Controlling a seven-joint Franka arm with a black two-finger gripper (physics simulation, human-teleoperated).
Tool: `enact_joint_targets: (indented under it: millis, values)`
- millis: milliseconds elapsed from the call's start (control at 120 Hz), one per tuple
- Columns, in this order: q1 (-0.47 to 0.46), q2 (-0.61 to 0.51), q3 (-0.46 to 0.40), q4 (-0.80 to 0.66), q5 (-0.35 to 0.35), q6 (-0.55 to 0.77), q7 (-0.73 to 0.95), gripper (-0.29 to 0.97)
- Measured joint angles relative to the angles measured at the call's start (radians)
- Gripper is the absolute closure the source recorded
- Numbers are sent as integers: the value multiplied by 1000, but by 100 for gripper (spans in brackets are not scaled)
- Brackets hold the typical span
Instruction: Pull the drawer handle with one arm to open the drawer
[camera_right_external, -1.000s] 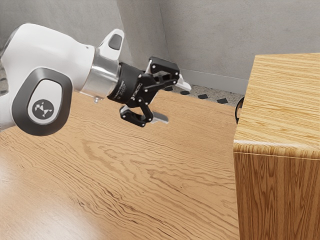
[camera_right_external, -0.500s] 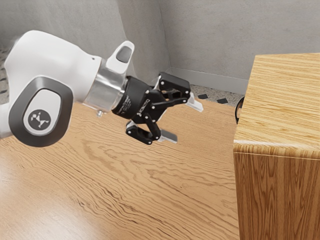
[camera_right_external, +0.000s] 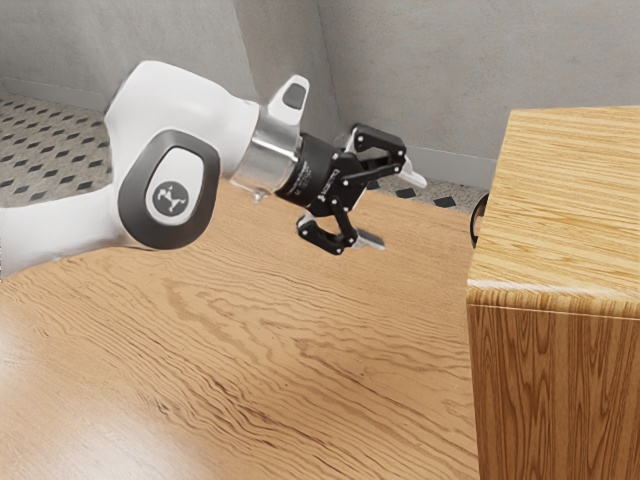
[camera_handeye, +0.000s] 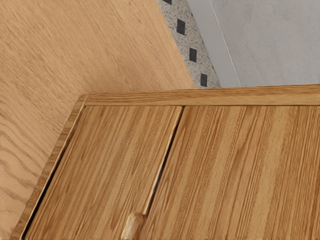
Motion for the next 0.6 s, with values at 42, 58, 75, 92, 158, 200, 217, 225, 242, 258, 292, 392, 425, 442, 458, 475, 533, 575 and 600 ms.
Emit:
enact_joint_targets:
  millis: [42, 58, 75, 92, 158, 200, 217, 225, 242, 258, 292, 392, 425, 442, 458, 475, 533, 575, 600]
  values:
    - [-9, 1, 4, 2, 1, 2, 0, 1]
    - [-11, 3, 5, 2, 1, 2, 0, 1]
    - [-12, 8, 6, 3, 1, 3, 1, 1]
    - [-14, 13, 6, 5, 1, 3, 1, 1]
    - [-26, 23, 4, 10, 2, 5, 1, 1]
    - [-32, 25, 1, 11, 2, 6, 1, 1]
    - [-33, 25, -1, 11, 1, 6, 1, 1]
    - [-34, 25, -2, 11, 1, 6, 1, 1]
    - [-35, 25, -4, 10, 1, 6, 1, 1]
    - [-35, 24, -8, 8, 1, 7, 1, 1]
    - [-35, 22, -17, 0, 1, 7, 0, 1]
    - [-22, 10, -37, -20, 0, 8, -1, 1]
    - [-1, 6, -59, -29, 0, 8, -1, 1]
    - [8, 4, -68, -33, 0, 8, -1, 1]
    - [17, 2, -76, -37, -1, 8, -1, 1]
    - [23, -1, -84, -40, -1, 8, -1, 1]
    - [36, -9, -102, -47, -1, 8, -2, 1]
    - [39, -13, -110, -55, -1, 13, -2, 1]
    - [40, -15, -113, -59, 0, 16, -2, 1]
